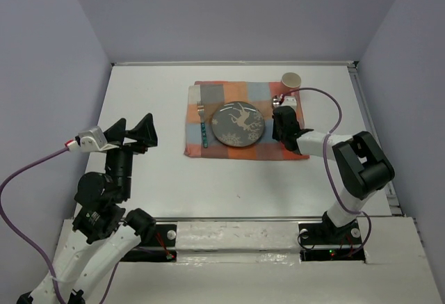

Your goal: Set the dinner table for one person

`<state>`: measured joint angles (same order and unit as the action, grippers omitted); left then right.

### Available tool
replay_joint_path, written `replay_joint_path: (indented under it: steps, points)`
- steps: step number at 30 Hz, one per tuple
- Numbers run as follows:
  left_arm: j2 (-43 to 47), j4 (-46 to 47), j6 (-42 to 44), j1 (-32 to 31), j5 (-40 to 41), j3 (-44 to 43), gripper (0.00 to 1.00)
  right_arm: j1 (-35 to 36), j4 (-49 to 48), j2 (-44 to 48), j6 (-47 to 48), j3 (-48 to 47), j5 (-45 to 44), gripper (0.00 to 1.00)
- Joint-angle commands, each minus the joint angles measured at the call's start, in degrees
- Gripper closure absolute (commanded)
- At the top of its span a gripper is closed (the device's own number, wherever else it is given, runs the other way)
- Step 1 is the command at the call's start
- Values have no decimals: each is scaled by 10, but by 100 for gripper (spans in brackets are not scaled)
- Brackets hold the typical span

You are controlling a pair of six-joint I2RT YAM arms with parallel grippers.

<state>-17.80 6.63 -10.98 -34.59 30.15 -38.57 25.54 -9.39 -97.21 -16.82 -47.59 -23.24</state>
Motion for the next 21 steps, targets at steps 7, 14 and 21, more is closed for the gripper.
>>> replay_joint_path:
  steps: [7,14,21]
  points:
    - [-14,29,4,11,-7,2,1,-3,-41,-22,19,-36,17,100]
    - [-19,29,4,16,-9,2,1,-3,-23,-6,14,-36,1,58]
    - [-19,28,2,22,-15,2,1,-3,30,77,6,-37,27,37]
